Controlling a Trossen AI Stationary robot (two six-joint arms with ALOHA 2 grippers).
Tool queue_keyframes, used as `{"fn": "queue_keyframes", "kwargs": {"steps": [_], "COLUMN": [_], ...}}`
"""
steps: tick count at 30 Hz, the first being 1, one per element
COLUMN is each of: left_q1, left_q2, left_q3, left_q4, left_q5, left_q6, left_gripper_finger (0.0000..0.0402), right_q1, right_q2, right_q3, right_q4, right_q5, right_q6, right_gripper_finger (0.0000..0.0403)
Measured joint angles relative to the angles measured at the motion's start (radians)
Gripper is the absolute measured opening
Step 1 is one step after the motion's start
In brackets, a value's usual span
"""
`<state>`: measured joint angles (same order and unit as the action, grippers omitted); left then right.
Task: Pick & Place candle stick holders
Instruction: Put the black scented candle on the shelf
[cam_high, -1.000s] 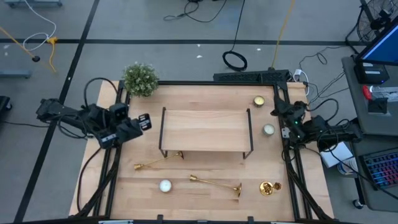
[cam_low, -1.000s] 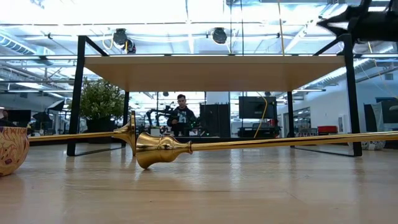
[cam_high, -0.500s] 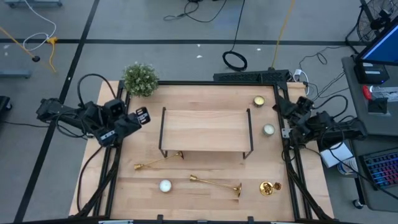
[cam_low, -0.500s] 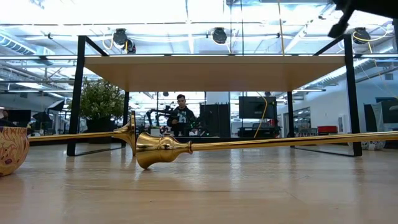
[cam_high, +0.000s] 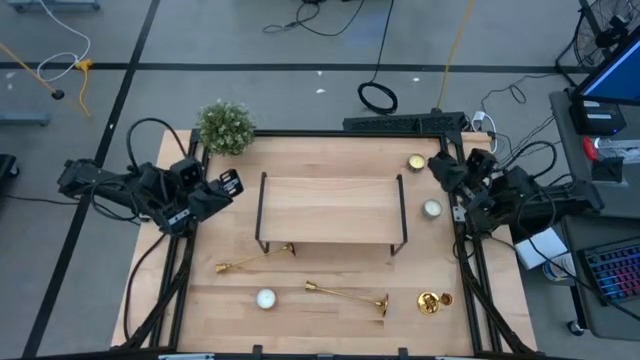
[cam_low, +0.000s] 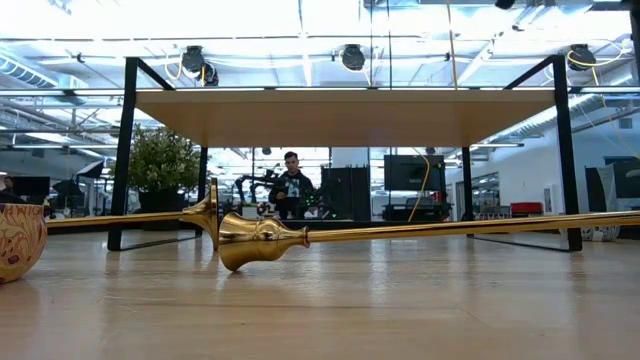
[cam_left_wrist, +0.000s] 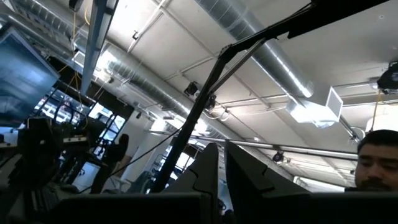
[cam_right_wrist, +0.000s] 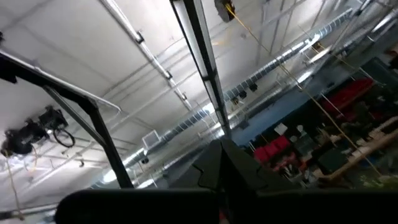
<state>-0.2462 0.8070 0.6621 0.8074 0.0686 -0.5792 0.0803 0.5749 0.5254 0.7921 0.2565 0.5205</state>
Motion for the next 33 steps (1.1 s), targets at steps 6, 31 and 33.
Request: {"fn": "queue_keyframes", "kwargs": {"steps": [6, 31, 33], "left_q1": [0.0, 0.0, 0.0], "left_q2": [0.0, 0.038, 0.051], "left_q3": [0.0, 0.0, 0.0], "left_q4": [-0.049, -0.087, -0.087], "left_q5": [0.0, -0.026, -0.029], "left_q6": [-0.025, -0.058, -0.071], "left_gripper_finger": [0.0031, 0.0031, 0.0031], "right_q1": [0.0, -0.146, -0.219], "right_q2": [0.026, 0.161, 0.201], "right_q3": [0.115, 0.616, 0.652], "right_q4": [-0.303, -1.471, -1.561], "right_q5": [0.003, 0.564, 0.474], "right_q6": [-0.046, 0.142, 0.222], "right_gripper_finger": [0.0005, 0.0262, 0.0267]}}
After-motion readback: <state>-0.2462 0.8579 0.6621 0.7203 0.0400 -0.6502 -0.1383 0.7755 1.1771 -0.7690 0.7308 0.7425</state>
